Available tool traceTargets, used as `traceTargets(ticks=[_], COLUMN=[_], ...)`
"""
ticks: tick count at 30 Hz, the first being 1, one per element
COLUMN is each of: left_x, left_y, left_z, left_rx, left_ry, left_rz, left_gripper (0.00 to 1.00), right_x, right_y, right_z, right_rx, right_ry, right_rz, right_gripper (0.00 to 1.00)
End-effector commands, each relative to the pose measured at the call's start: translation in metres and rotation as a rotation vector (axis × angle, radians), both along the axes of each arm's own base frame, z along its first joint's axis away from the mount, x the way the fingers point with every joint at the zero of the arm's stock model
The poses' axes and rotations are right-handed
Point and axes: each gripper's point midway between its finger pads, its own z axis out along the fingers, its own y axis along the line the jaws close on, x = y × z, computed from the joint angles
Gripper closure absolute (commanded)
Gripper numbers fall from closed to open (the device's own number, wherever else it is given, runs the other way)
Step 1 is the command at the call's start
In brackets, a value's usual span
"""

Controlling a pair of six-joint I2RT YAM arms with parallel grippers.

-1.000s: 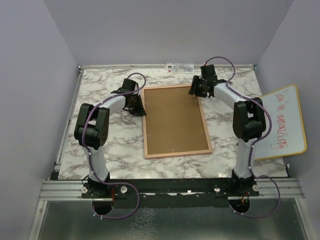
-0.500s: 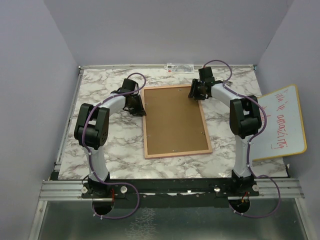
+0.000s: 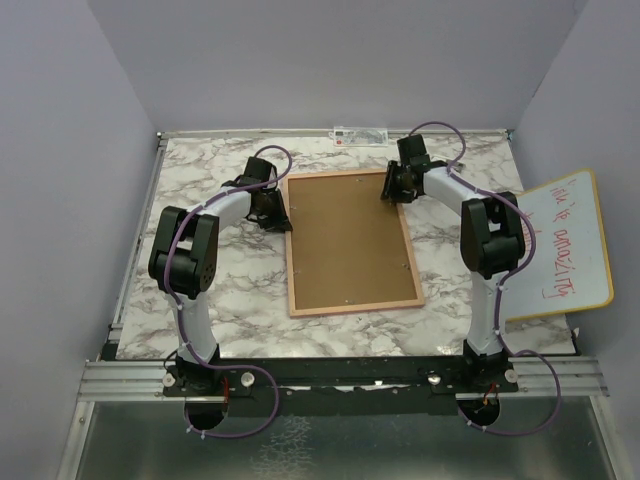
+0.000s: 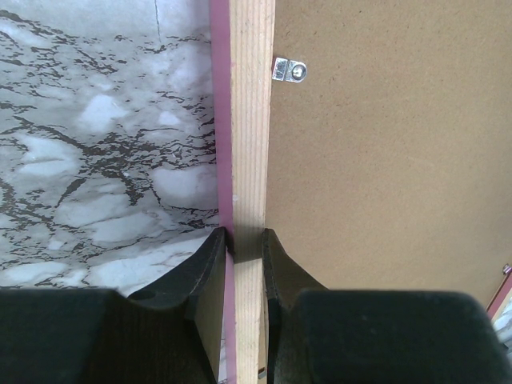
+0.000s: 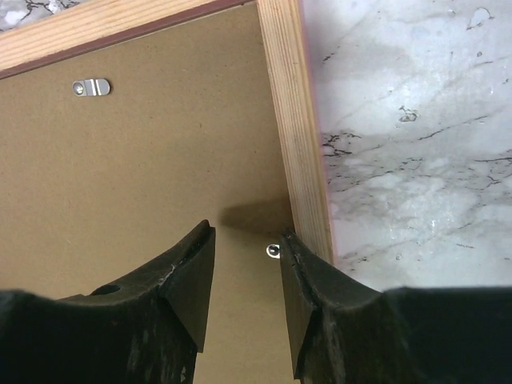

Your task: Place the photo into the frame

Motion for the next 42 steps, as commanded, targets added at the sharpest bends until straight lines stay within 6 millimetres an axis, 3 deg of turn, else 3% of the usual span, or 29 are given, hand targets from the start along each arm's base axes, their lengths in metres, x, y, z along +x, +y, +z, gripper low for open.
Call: traceTargets(ticks=[1,6,10,15,17,22,24,27,30,33,38,42], left_x=[-0.006,-0.002,0.005,0.01,0.008,-0.007,-0.014,-0.03,-0.046,-0.056,-0.064,-0.066], left_y=[0.019,0.018,0.016,0.01,0.008,0.007,0.009,0.006,0.004,0.007,0.011,0.016], left_z=[-0.025,-0.019,-0.007,0.009,0.013,0.021,0.022,0.021,0.016,0.008,-0.007,-0.014], left_rx=[0.083,0.08,0.074,0.037,0.018,-0.002,-0.004,-0.033,-0.054,-0.048,-0.029,0.0], left_ry=[0.057,0.038,0.006,-0.023,-0.022,-0.024,-0.024,-0.006,0.023,0.044,0.087,0.099], left_rz=[0.036,0.034,0.035,0.032,0.029,0.015,0.011,-0.018,-0.035,-0.035,-0.026,-0.019], left_gripper=[0.84,0.83,0.77,0.64,0.61,0.48,0.39,0.34,0.35,0.44,0.61,0.67], right_x=[-0.02,-0.011,-0.026,-0.081,-0.115,-0.183,-0.204,-0.226,-0.235,-0.236,-0.225,-0.215], right_y=[-0.015,-0.01,-0.003,0.005,0.006,0.014,0.011,0.006,0.0,-0.007,-0.017,-0.017], right_z=[-0.005,0.029,0.061,0.06,0.047,0.032,0.024,0.014,0.005,-0.002,-0.011,-0.017], right_rx=[-0.052,-0.024,0.036,0.122,0.148,0.198,0.199,0.186,0.16,0.12,0.06,0.054], right_ry=[0.08,0.007,-0.024,0.029,0.091,0.19,0.232,0.28,0.309,0.321,0.3,0.283], right_rz=[-0.026,-0.015,0.02,0.084,0.103,0.177,0.184,0.192,0.183,0.16,0.114,0.081], right_gripper=[0.57,0.54,0.5,0.48,0.48,0.48,0.48,0.48,0.48,0.48,0.5,0.51])
